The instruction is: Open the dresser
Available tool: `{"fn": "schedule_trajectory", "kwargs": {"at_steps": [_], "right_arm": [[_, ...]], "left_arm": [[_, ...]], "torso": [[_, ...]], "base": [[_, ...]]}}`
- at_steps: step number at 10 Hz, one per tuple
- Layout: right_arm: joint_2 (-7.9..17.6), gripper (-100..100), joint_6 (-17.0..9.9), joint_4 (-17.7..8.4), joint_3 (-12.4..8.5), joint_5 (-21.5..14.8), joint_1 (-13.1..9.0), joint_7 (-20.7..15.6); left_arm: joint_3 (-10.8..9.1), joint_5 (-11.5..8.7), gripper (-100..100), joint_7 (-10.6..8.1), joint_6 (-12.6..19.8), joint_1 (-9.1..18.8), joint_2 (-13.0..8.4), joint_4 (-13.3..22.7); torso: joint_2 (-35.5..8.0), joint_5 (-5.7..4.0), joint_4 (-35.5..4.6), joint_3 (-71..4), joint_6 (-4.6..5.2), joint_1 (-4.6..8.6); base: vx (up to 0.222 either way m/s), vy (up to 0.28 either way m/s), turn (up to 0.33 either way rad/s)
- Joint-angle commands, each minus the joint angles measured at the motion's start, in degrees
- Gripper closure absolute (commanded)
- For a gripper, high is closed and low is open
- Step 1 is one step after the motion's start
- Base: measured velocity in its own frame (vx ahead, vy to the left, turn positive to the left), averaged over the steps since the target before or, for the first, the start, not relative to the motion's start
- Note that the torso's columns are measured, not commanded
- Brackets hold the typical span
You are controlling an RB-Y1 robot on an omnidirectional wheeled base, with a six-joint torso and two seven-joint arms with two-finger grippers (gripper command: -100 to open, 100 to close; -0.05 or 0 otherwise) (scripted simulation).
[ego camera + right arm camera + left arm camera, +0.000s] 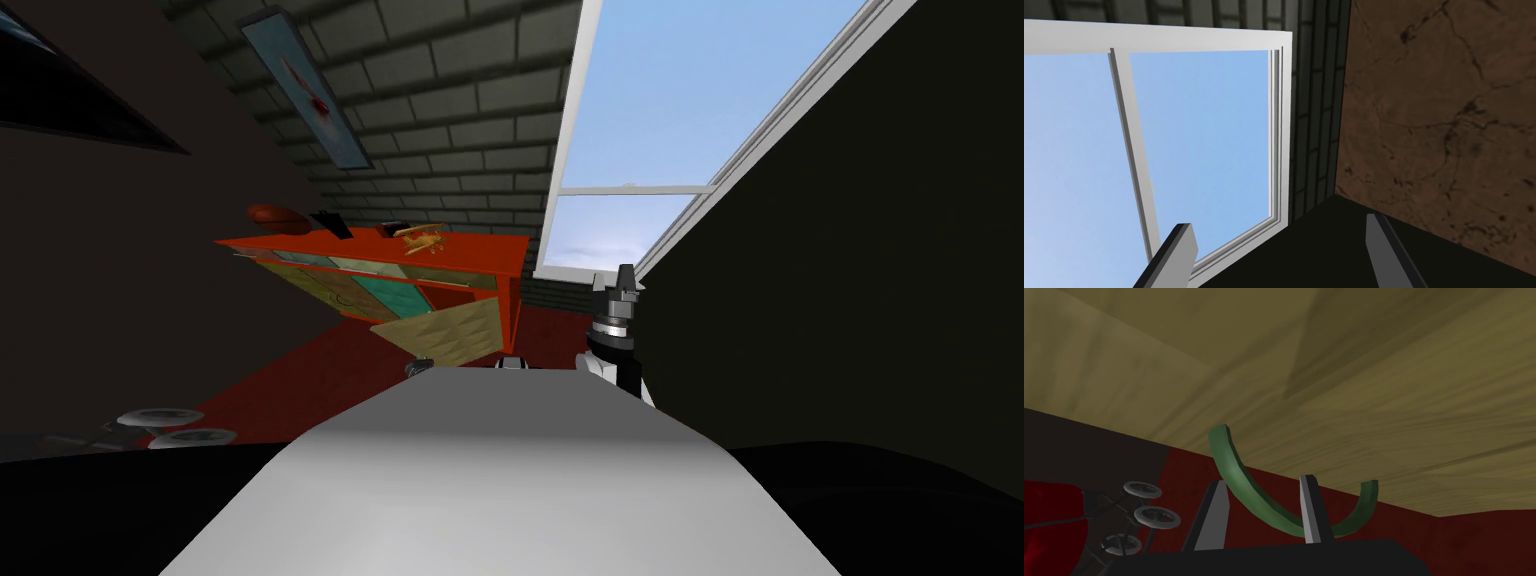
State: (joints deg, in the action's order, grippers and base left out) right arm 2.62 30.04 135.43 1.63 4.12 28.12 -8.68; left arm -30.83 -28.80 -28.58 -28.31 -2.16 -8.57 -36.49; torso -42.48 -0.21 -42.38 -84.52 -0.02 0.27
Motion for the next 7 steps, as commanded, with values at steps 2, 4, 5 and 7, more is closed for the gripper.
{"fn": "schedule_trajectory", "kwargs": {"at_steps": [2, 4, 5, 7], "right_arm": [[0.02, 0, 0.00, 0.00, -0.01, 0.00, 0.00, 0.00], [0.01, 0, 0.00, 0.00, -0.01, 0.00, 0.01, 0.00], [0.01, 0, 0.00, 0.00, -0.01, 0.00, 0.00, 0.00], [0.01, 0, 0.00, 0.00, -0.01, 0.00, 0.00, 0.00]], "left_arm": [[-0.15, -1.33, 100, 1.36, -0.23, 0.39, 0.73, 0.34], [0.84, -2.09, 100, 2.30, -1.02, 2.04, 0.83, 1.90], [1.82, -2.84, 100, 3.24, -1.80, 3.68, 0.94, 3.46], [2.81, -3.59, 100, 4.18, -2.58, 5.33, 1.05, 5.02]], "torso": [[0.14, -0.01, -0.09, -0.06, 0.26, -0.27], [0.29, 0.11, 0.12, -0.14, 0.02, 0.00], [0.22, 0.15, 0.09, -0.09, 0.11, -0.09], [0.21, 0.19, 0.11, -0.05, 0.09, -0.24]], "base": [[-0.004, -0.054, 0.191], [0.010, -0.102, 0.338], [-0.007, -0.073, 0.360], [0.000, -0.085, 0.306]]}}
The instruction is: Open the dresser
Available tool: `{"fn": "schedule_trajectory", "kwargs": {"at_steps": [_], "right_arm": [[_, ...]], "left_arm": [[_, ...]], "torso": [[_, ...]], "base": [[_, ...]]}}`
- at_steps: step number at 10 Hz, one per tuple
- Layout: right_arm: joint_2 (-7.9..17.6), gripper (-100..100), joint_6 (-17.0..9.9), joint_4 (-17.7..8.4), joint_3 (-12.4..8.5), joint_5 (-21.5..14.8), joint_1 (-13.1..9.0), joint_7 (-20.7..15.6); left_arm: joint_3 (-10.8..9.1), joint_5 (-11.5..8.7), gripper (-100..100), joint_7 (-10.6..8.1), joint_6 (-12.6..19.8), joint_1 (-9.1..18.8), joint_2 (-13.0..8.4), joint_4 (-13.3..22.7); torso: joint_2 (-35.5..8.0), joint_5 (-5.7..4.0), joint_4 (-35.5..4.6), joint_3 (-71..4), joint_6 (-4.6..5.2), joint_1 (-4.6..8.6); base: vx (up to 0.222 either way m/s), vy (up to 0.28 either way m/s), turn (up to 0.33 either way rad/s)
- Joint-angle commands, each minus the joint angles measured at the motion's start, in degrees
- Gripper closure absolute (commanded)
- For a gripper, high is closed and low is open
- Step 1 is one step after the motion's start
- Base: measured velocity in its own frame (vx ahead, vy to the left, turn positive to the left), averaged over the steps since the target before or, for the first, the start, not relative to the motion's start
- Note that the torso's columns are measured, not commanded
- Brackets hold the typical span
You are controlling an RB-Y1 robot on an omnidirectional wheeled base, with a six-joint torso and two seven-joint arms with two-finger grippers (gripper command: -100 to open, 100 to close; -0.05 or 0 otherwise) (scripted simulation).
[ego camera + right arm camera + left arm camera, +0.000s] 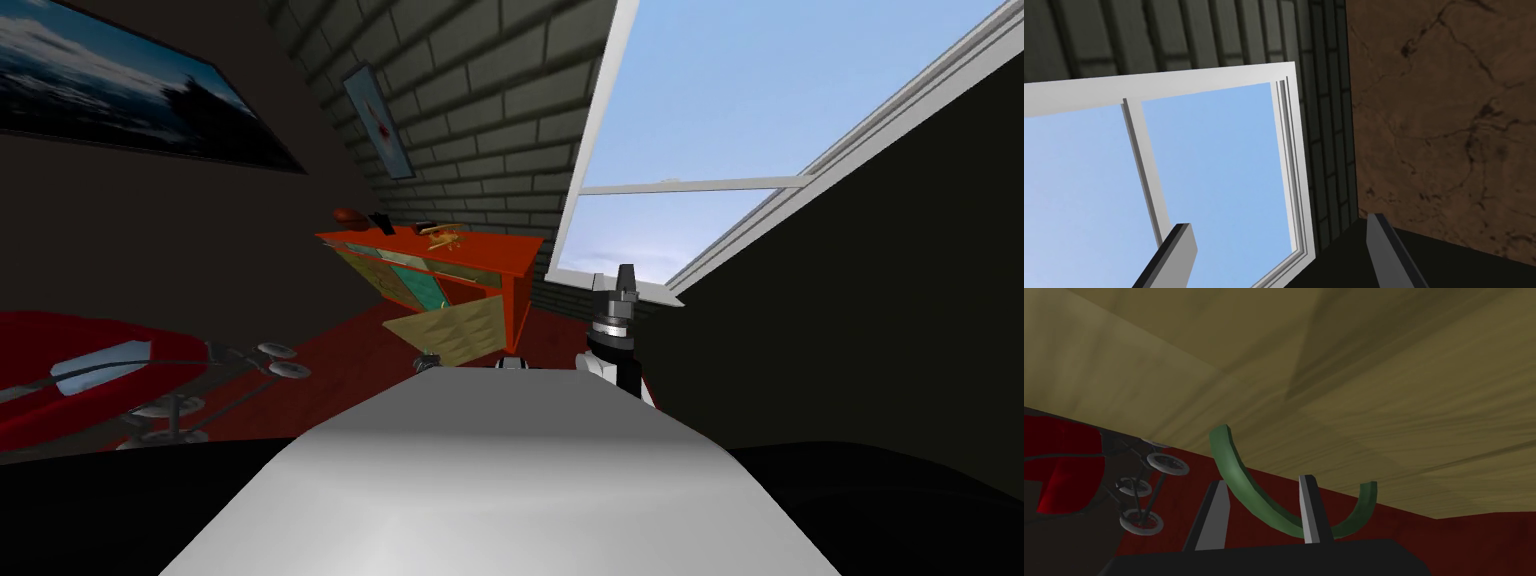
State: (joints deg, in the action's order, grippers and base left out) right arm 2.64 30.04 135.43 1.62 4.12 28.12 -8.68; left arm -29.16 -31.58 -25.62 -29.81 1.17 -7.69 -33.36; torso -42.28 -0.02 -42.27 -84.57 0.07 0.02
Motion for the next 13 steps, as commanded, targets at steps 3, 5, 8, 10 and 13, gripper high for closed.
{"fn": "schedule_trajectory", "kwargs": {"at_steps": [3, 5, 8, 10, 13], "right_arm": [[0.00, 0, 0.00, 0.00, 0.00, 0.00, 0.01, 0.00], [0.00, 0, 0.00, 0.00, 0.00, 0.00, 0.00, 0.00], [0.01, 0, 0.00, 0.00, 0.00, 0.00, -0.01, 0.00], [0.01, 0, 0.00, 0.00, 0.00, 0.00, 0.00, 0.00], [0.01, 0, 0.00, 0.00, 0.00, 0.00, -0.01, 0.00]], "left_arm": [[3.10, -2.33, 100, 3.10, -2.64, 5.29, 0.38, 5.01], [5.07, -3.83, 100, 4.98, -4.21, 8.57, 0.59, 8.14], [6.05, -4.59, 100, 5.92, -4.99, 10.22, 0.69, 9.70], [6.05, -4.59, 100, 5.92, -4.99, 10.22, 0.69, 9.70], [7.38, -5.15, 100, 6.39, -5.44, 10.09, 1.81, 9.63]], "torso": [[-0.09, -0.03, -0.04, 0.01, 0.00, 0.26], [-0.08, -0.08, -0.06, 0.00, -0.05, 0.05], [-0.03, -0.16, -0.15, -0.01, 0.12, 0.09], [-0.13, -0.27, -0.14, 0.01, -0.11, 0.21], [-0.21, -0.23, -0.10, 0.06, -0.20, 0.10]], "base": [[-0.006, -0.112, 0.403], [-0.028, -0.088, 0.419], [-0.019, -0.061, 0.180], [-0.006, -0.041, 0.111], [-0.002, -0.043, 0.214]]}}
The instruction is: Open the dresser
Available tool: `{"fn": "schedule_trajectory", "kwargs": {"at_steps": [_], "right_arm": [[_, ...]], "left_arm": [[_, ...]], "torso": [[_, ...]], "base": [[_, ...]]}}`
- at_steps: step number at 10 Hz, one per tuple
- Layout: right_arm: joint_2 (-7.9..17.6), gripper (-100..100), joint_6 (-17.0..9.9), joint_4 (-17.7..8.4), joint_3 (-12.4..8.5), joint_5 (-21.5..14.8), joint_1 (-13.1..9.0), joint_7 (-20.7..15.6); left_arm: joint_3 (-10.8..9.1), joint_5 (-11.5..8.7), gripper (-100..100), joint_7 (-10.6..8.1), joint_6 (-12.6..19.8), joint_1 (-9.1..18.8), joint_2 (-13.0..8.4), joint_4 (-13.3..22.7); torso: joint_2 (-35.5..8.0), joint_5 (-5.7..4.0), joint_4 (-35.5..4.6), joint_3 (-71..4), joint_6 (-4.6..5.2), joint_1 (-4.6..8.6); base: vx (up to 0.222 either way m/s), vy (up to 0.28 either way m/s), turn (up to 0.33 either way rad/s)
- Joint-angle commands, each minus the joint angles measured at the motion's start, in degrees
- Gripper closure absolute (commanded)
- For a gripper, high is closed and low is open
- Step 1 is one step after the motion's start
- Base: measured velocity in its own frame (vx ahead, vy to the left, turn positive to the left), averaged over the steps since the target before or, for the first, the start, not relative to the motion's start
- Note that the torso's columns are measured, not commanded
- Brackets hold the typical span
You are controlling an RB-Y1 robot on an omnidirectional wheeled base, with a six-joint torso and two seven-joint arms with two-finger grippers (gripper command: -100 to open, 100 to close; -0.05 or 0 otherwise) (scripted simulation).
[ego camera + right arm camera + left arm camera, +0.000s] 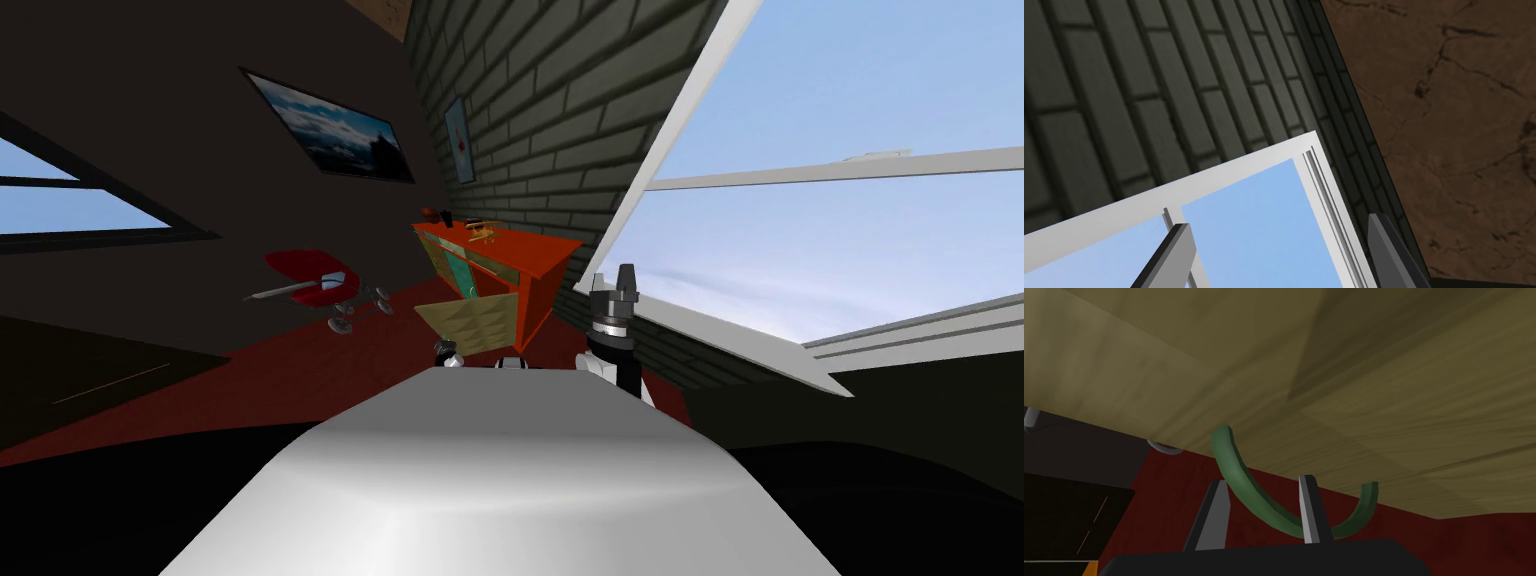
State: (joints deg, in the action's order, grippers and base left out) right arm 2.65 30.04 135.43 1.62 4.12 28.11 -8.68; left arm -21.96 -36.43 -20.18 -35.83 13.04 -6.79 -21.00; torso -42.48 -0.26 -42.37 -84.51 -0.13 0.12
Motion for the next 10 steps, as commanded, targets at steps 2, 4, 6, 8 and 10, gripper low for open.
{"fn": "schedule_trajectory", "kwargs": {"at_steps": [2, 4, 6, 8, 10], "right_arm": [[0.00, 0, 0.00, 0.00, 0.00, 0.00, 0.01, 0.00], [-0.01, 0, 0.00, 0.00, 0.00, 0.00, 0.02, 0.00], [0.00, 0, 0.00, 0.00, 0.00, 0.00, 0.01, 0.00], [-0.01, 0, 0.00, 0.00, 0.00, 0.00, 0.00, 0.00], [0.00, 0, 0.00, 0.00, 0.00, 0.00, 0.00, 0.00]], "left_arm": [[0.37, -0.61, 100, 1.89, 1.16, -3.55, 1.84, -4.07], [0.55, -0.91, 100, 2.84, 1.74, -5.33, 2.75, -8.22], [0.92, -1.52, 100, 4.73, 2.90, -8.89, 4.59, -13.70], [2.66, -5.56, -100, 6.81, 4.77, -8.71, 2.88, -14.88], [4.72, -9.18, -100, 8.68, 5.84, -9.08, 1.06, -16.29]], "torso": [[0.15, 0.08, 0.07, -0.07, -0.01, -0.05], [0.20, 0.12, 0.21, -0.11, -0.17, -0.10], [0.14, 0.16, 0.12, -0.07, -0.05, -0.24], [0.26, 0.29, 0.12, -0.03, 0.17, -0.26], [0.29, 0.29, 0.08, -0.09, 0.14, -0.32]], "base": [[0.028, -0.069, 0.157], [0.036, -0.104, 0.252], [0.031, -0.083, 0.236], [0.005, -0.067, 0.062], [-0.004, -0.048, 0.028]]}}
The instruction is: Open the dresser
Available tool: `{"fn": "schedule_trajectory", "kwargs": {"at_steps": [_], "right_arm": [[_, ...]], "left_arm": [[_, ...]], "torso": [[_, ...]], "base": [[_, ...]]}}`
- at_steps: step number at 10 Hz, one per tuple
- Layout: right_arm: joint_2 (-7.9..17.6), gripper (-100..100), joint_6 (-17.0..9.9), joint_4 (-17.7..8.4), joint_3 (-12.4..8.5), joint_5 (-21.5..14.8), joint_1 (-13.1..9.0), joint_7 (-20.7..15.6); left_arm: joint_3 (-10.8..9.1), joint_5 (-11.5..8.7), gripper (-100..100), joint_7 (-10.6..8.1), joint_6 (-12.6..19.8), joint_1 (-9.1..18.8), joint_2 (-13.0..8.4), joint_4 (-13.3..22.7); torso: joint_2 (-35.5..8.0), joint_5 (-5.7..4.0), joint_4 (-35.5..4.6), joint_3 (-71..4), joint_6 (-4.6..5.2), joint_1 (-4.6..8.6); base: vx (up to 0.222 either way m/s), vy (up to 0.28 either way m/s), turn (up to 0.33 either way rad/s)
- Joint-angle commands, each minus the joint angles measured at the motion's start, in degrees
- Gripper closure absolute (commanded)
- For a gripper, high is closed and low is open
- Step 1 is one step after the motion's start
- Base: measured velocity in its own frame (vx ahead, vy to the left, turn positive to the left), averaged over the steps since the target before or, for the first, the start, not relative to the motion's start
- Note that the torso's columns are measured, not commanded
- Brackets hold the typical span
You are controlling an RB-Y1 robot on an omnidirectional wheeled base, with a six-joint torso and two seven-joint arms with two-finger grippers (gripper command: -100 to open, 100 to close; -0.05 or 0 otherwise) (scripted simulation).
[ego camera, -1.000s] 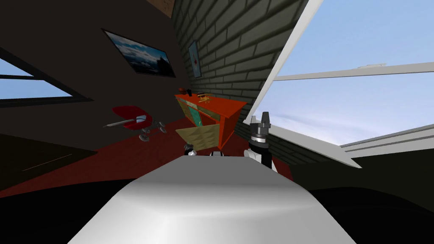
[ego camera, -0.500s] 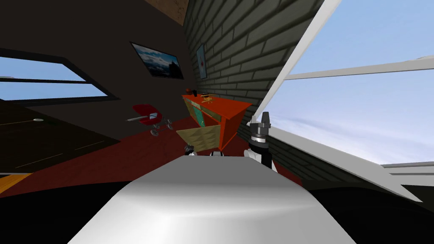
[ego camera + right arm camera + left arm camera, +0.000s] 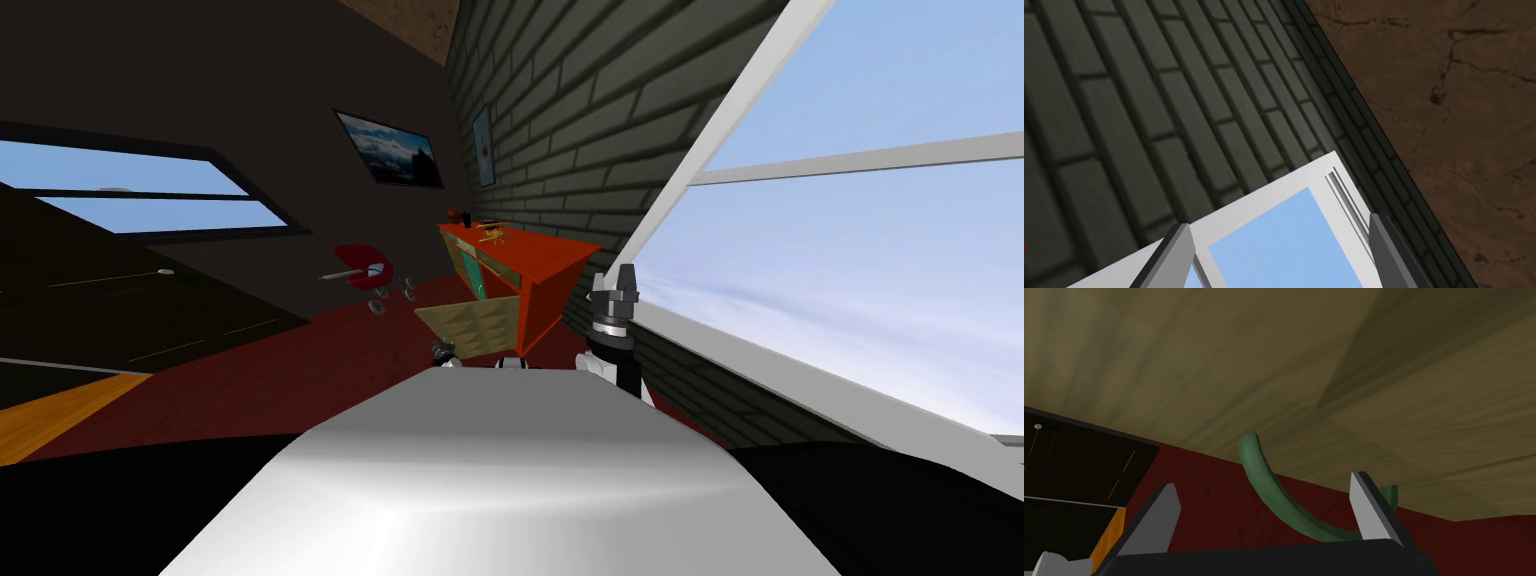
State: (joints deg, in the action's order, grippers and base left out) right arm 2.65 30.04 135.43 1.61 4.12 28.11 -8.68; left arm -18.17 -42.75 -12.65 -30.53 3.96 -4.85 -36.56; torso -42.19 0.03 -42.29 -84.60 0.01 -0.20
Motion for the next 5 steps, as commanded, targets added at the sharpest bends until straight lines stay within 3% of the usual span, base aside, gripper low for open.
{"fn": "schedule_trajectory", "kwargs": {"at_steps": [1, 3, 4, 5], "right_arm": [[0.00, 0, 0.00, 0.00, 0.00, 0.00, 0.00, 0.00], [0.00, 0, 0.00, 0.00, 0.00, 0.00, 0.00, 0.00], [0.00, 0, 0.00, 0.00, 0.00, 0.00, 0.00, 0.00], [0.00, 0, 0.00, 0.00, 0.00, 0.00, 0.00, 0.00]], "left_arm": [[2.99, -4.63, -100, 3.02, 1.60, -0.38, -2.71, -2.14], [2.99, -7.37, -100, 3.02, 1.60, -0.38, -2.71, -2.14], [5.06, -9.50, -100, 4.89, 2.67, -0.76, -4.53, -3.55], [5.06, -11.26, -100, 4.89, 2.67, -0.76, -4.53, -3.55]], "torso": [[-0.04, -0.02, 0.01, 0.00, -0.01, 0.11], [-0.09, -0.04, 0.01, 0.03, 0.00, 0.22], [-0.10, -0.01, 0.01, 0.03, 0.00, 0.13], [-0.11, -0.04, 0.00, 0.04, -0.02, 0.22]], "base": [[-0.001, -0.057, 0.056], [0.005, -0.031, 0.016], [0.001, -0.046, 0.058], [-0.003, -0.049, 0.039]]}}
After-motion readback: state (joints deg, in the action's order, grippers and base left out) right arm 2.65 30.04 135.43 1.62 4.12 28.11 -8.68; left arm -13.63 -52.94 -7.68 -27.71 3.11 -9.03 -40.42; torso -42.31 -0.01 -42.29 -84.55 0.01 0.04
